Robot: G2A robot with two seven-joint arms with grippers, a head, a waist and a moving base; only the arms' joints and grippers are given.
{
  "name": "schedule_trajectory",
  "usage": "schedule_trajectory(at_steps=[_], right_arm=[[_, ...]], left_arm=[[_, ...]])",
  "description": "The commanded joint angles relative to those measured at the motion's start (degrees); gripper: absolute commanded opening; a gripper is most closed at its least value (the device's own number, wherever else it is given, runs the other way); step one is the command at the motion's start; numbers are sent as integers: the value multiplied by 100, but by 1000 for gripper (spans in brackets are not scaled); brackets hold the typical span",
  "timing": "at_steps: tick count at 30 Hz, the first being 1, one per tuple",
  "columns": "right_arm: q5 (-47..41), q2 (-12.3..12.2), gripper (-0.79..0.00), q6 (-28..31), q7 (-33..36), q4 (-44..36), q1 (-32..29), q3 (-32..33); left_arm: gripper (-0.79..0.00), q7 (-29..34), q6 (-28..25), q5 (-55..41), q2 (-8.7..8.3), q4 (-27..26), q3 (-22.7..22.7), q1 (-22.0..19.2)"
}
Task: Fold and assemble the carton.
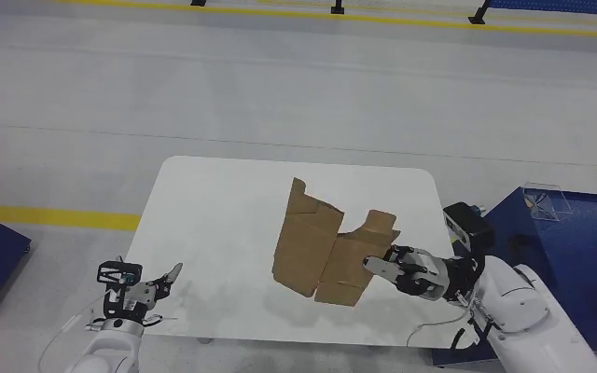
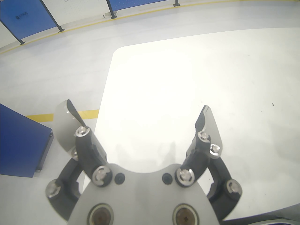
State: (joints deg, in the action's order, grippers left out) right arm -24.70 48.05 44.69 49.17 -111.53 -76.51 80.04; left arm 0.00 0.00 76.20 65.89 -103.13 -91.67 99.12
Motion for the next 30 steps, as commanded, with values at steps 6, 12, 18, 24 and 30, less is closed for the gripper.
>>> schedule_trajectory(at_steps=[6,12,18,24,30], right_arm=[[-1582,-36,-785,-584,1564,302,207,-229],[-1582,-36,-785,-584,1564,302,207,-229],[-2504,-16,-785,-863,1476,58,147,-225],[-6639,78,-785,-2819,2835,498,209,-289],[-8926,282,-785,-5542,3004,1229,482,-1087]], left_arm=[[0,0,0,0,0,0,0,0],[0,0,0,0,0,0,0,0],[0,0,0,0,0,0,0,0],[0,0,0,0,0,0,0,0],[0,0,0,0,0,0,0,0]])
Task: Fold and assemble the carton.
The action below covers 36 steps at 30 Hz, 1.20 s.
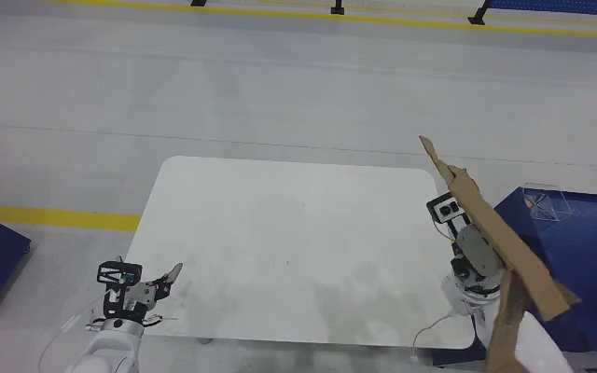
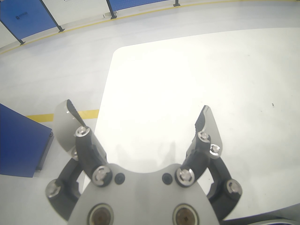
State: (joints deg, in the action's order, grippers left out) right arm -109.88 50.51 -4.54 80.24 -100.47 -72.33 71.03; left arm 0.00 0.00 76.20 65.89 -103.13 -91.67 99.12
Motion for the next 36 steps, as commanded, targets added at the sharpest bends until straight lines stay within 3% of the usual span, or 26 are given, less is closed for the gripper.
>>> schedule_trajectory(at_steps=[1,5,11,13,17,20,26,30,32,36], right_arm=[[-596,77,-785,-910,-193,268,111,-353],[-1027,247,-785,-2169,-770,701,284,-1126],[-1581,496,-785,-4165,-2214,1129,576,-2211],[-1641,540,-785,-4550,-2599,1116,650,-2336],[-1640,601,-785,-4616,-2666,1079,690,-2172],[-1169,621,-785,-4121,-2171,1074,725,-1786],[1281,525,-785,-1266,-744,909,712,-470],[2447,441,-785,463,-372,628,514,461],[3411,409,-785,1763,-281,504,352,926],[4198,426,-785,3009,-150,180,-156,1197]], left_arm=[[0,0,0,0,0,0,0,0],[0,0,0,0,0,0,0,0],[0,0,0,0,0,0,0,0],[0,0,0,0,0,0,0,0],[0,0,0,0,0,0,0,0],[0,0,0,0,0,0,0,0],[0,0,0,0,0,0,0,0],[0,0,0,0,0,0,0,0],[0,0,0,0,0,0,0,0],[0,0,0,0,0,0,0,0]])
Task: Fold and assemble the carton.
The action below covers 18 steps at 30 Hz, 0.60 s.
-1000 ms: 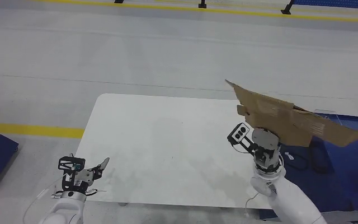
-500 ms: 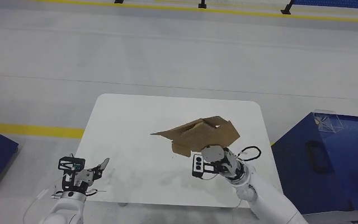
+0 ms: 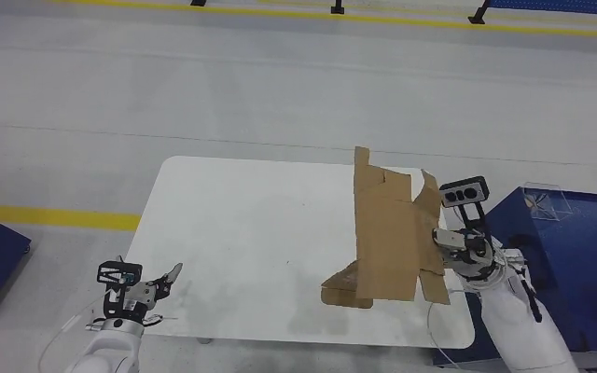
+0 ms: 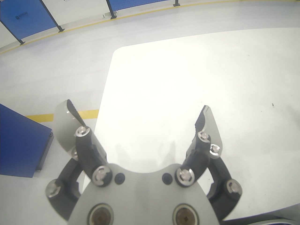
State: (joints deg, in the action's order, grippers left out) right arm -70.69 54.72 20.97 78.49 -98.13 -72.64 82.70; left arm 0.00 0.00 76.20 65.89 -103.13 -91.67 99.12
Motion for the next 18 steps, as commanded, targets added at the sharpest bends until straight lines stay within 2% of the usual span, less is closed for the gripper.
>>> schedule_trajectory(at_steps=[1,4,8,11,18], right_arm=[[585,15,-785,615,-132,-150,-212,59],[1729,55,-785,1033,-549,-372,-468,-55],[2758,118,-785,1495,-1011,-50,-525,-413],[3129,162,-785,1748,-1265,320,-362,-673],[3129,162,-785,1748,-1265,320,-362,-673]], left_arm=[[0,0,0,0,0,0,0,0],[0,0,0,0,0,0,0,0],[0,0,0,0,0,0,0,0],[0,0,0,0,0,0,0,0],[0,0,0,0,0,0,0,0]])
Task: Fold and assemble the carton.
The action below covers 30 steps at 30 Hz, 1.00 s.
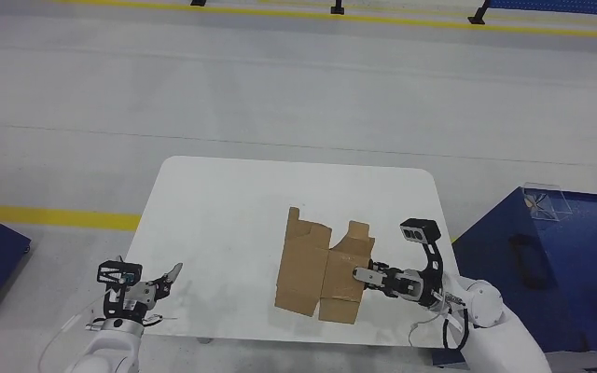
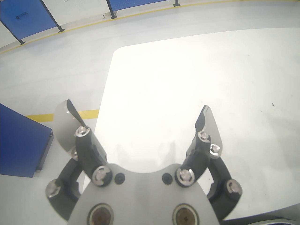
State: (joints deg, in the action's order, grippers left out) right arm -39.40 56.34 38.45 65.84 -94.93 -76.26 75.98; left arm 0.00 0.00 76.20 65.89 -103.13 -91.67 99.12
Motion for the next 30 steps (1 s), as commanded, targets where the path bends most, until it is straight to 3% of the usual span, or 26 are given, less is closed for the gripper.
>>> schedule_trajectory(at_steps=[1,3,5,10,14,16,21,25,29,30], right_arm=[[1,0,-785,0,0,0,0,0],[73,3,-785,-57,-103,-25,-9,-2],[298,5,-785,-196,-66,-91,-25,-84],[97,59,-785,-372,37,40,-19,-441],[-143,145,-785,-357,182,456,190,-822],[-181,186,-785,-323,234,571,276,-990],[-279,280,-785,-316,313,786,448,-1329],[-396,351,-785,-358,358,904,551,-1568],[-340,408,-785,-454,453,1004,693,-1771],[-289,419,-785,-457,456,1023,722,-1813]], left_arm=[[0,0,0,0,0,0,0,0],[0,0,0,0,0,0,0,0],[0,263,-247,-803,25,-211,-18,12],[0,1145,-547,-4423,121,-812,-280,13],[0,3283,-365,-7641,108,-773,-522,-232],[0,4219,-186,-8533,73,-660,-653,-368],[0,5753,-246,-9598,19,-483,-541,-474],[0,6422,-727,-10017,4,-432,-361,-454],[0,6705,-939,-10114,-11,-475,-194,-388],[-80,6713,-933,-10089,-17,-497,-163,-386]])
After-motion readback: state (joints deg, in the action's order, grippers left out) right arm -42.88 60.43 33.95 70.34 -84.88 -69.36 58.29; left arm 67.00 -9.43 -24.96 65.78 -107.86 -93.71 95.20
